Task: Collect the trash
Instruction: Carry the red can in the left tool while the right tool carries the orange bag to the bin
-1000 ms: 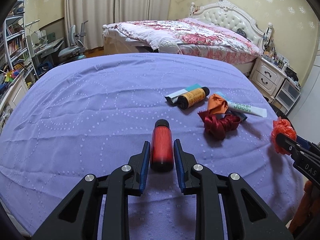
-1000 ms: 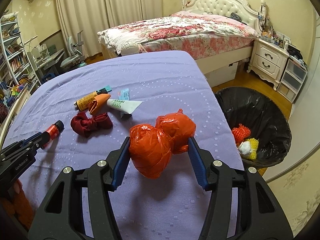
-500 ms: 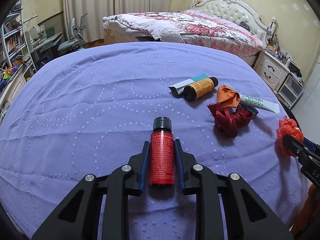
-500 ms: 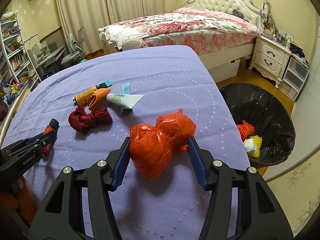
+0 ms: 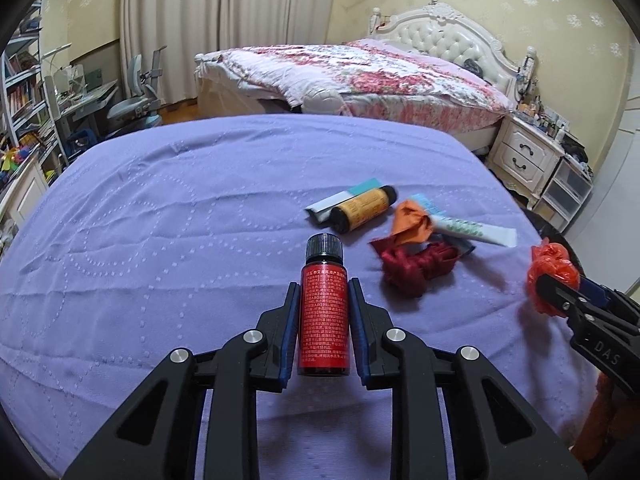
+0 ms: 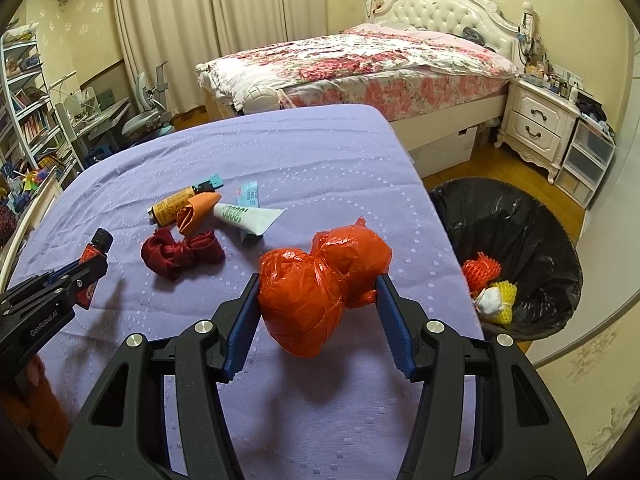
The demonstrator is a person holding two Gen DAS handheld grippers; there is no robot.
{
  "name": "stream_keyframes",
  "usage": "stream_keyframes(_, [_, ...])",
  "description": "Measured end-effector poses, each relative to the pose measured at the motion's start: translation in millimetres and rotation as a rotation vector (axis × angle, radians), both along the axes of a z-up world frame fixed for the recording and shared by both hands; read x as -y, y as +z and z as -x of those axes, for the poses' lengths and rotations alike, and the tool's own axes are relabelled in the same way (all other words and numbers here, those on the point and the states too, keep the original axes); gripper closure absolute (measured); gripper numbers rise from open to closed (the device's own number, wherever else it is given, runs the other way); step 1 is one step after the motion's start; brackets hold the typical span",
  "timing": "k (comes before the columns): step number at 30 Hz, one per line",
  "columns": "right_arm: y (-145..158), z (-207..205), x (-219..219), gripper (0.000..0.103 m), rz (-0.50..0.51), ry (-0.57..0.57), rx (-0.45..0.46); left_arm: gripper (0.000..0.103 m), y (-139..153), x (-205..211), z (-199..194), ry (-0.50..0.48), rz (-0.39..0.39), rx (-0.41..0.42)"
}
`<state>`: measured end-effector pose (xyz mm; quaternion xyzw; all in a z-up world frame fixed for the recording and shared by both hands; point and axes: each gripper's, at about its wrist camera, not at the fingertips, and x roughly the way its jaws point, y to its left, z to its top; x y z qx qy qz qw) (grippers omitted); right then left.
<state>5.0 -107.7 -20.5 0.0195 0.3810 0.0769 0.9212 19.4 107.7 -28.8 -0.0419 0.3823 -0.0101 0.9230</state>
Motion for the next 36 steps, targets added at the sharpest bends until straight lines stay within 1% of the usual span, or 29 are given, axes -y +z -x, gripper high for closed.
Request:
stream_keyframes(6, [12.2,-1.7,19.6,0.048,0.009,-0.045,0.034,0.078,17.1,31.2,-5.1,-0.076,0.001,0.05])
stream_keyframes(14, [28.0,-10.3,68.0,0.048,0.039,-0.156,0.08,0.078,33.1,82.1,-25.7,-0.184,0.005,0.107])
stream_keyframes(20, [27.8,-27.2,100.9,0.048,0.072,-0.213,0.069,0.078,41.9,129.8,-44.5,-0.261,0.009,0.141])
stream_keyframes(27, [19.4,-41.9,129.3,0.048,0.104,-0.283,0.053,0.078,33.8,179.5,-68.6,-0.328,-0.003,0.12])
stream_keyframes(36, [10.4,-53.9,167.5,0.048,0.074,-0.371,0.046,0.078,14.4,225.3,-97.6,-0.382,-0.038,0.075])
